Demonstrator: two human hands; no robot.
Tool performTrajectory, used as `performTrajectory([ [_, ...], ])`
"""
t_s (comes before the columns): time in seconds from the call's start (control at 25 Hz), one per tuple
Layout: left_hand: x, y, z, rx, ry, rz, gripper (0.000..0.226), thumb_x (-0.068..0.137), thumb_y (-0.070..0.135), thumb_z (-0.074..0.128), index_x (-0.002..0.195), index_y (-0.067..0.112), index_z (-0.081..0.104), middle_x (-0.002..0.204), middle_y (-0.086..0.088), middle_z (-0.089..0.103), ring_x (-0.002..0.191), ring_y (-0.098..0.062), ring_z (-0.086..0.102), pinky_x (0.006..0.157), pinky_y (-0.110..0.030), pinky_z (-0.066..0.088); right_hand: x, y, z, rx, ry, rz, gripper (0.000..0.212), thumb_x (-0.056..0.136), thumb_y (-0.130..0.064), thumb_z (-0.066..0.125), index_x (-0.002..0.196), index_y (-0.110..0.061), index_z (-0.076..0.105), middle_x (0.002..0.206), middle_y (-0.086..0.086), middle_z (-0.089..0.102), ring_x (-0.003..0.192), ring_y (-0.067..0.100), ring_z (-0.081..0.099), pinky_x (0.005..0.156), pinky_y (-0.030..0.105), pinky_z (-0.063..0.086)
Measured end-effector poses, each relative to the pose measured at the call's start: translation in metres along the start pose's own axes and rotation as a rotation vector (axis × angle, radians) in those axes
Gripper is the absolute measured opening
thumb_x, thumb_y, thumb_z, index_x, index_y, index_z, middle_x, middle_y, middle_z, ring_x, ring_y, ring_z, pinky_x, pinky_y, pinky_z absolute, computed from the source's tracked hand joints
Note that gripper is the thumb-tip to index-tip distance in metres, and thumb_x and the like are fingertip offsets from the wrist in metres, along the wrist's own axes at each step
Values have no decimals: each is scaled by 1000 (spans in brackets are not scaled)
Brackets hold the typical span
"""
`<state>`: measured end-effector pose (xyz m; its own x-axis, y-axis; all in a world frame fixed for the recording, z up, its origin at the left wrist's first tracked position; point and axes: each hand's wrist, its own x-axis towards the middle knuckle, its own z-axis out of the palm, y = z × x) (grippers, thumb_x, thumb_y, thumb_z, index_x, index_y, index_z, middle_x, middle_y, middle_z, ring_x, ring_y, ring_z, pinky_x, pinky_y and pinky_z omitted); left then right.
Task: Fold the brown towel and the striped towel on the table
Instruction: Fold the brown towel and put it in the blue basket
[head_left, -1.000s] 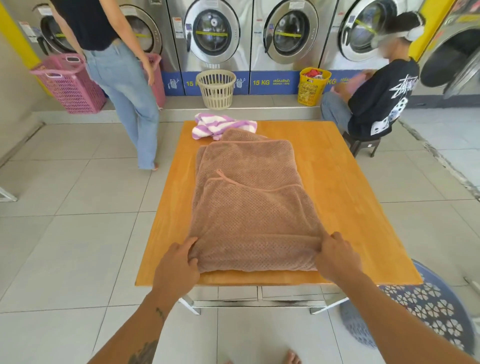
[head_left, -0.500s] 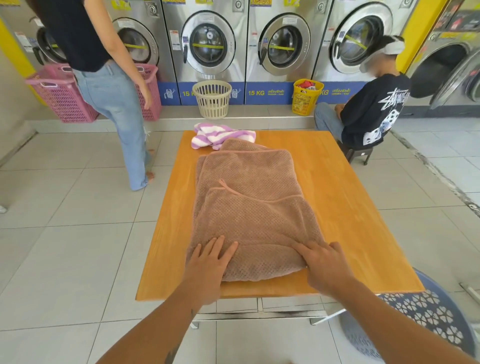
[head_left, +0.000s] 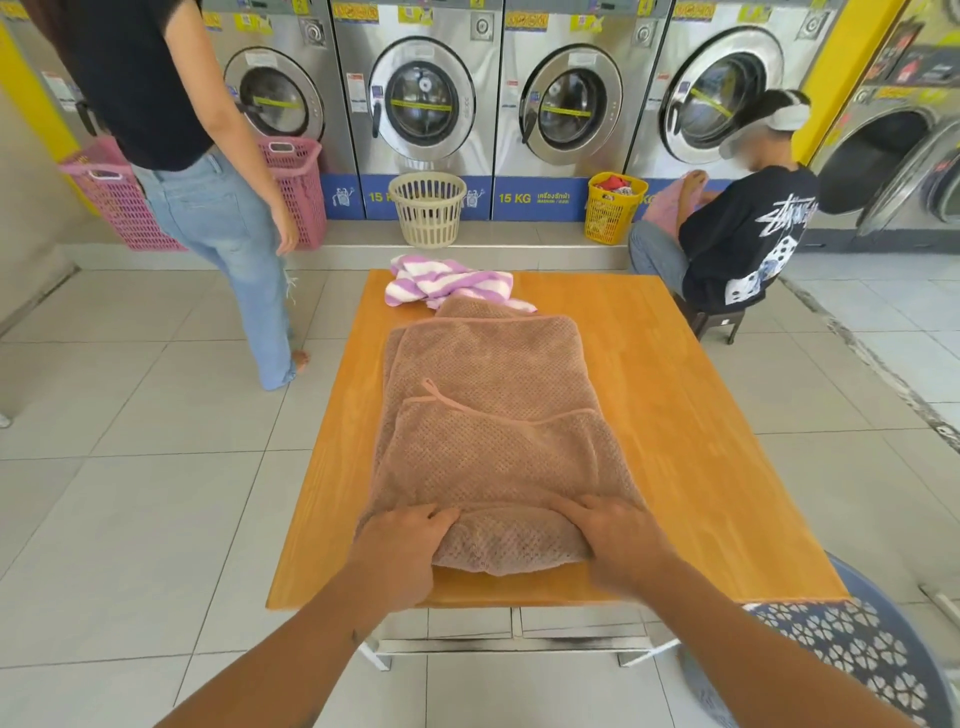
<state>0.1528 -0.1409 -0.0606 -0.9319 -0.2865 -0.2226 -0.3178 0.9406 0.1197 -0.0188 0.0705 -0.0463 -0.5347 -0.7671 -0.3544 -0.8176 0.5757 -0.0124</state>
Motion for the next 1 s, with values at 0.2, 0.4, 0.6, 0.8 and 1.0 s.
performTrajectory([
  [0.2,-11,-17,-40,-174,-47,24,78,82,17,53,147,52,27,138,15,47,121,-18,49,95,-31,48,-6,1,-84,166,-112,-87,49,81,-2,47,116,-34,61,91,-2,65,85,20,61,65,35,52],
  [0.4,-20,-2,-50,-147,-50,111,79,84,26,61,150,45,21,135,14,39,116,-15,45,93,-26,42,-18,-9,-117,249,-208,-115,42,84,-4,52,113,-32,63,98,2,65,90,24,61,74,41,52],
  [0.6,-29,-7,-90,-383,-113,115,74,89,19,54,144,59,25,124,18,43,115,-18,50,92,-28,45,-29,2,-139,257,-316,-2,75,82,-10,40,146,-48,32,145,-5,48,128,23,49,99,41,45],
  [0.8,8,-18,-115,-343,91,51,72,93,14,44,154,43,18,154,3,37,129,-26,46,95,-32,45,-2,15,-140,233,-12,12,97,84,-1,46,154,-43,-4,99,12,64,73,27,60,56,40,42],
  [1.0,63,-26,-94,28,356,-28,58,91,15,51,146,27,39,144,1,48,99,-24,60,77,-36,52,36,30,-107,100,174,-5,98,90,-4,53,156,-33,-14,167,2,-1,152,28,12,116,45,29],
])
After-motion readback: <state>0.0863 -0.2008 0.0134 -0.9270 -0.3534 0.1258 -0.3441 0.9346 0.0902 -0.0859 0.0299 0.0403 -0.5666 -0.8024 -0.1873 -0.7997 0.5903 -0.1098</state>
